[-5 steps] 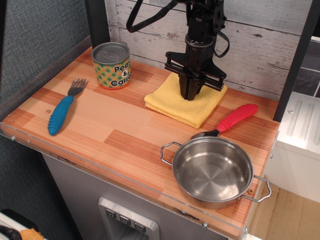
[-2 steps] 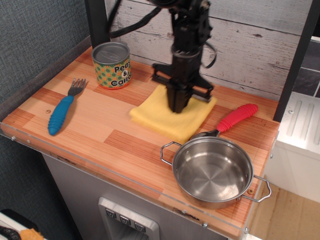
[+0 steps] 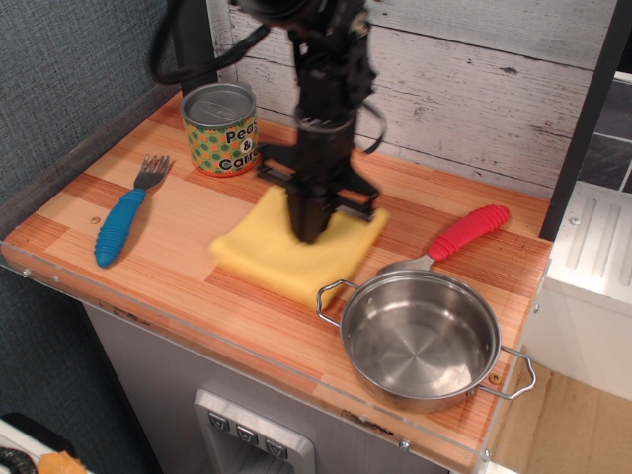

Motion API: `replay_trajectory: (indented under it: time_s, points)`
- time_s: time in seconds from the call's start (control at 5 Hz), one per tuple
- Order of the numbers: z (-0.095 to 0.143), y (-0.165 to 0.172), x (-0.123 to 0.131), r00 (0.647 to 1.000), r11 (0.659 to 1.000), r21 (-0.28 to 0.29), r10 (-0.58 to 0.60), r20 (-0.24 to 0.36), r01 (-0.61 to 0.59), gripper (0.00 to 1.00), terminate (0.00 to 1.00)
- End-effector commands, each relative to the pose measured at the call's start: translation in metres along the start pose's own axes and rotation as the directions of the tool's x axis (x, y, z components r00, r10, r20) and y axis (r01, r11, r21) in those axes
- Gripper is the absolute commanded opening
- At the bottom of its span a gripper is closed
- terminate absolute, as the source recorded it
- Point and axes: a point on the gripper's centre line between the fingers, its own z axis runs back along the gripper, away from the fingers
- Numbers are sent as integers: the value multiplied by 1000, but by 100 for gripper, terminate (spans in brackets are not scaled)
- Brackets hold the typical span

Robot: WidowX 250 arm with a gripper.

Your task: Move the yellow rag forward between the blue fork and the silver pan.

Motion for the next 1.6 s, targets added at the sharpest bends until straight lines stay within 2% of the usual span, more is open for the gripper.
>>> replay_trajectory:
  time_s: [0.0,0.4,0.6,1.2,1.4]
  points:
    - [7,17,-22,1000,999,31,-6,-12,6,0,0]
    - [4,27,-38,1000,999,39,5,-25,-4,0,0]
    - [3,32,-45,1000,1000,21,4,-21,-4,0,0]
    - [13,40,-52,1000,1000,14,19,11,-19,0,0]
    - [23,46,-51,1000,1000,13,26,17,-26,100,0]
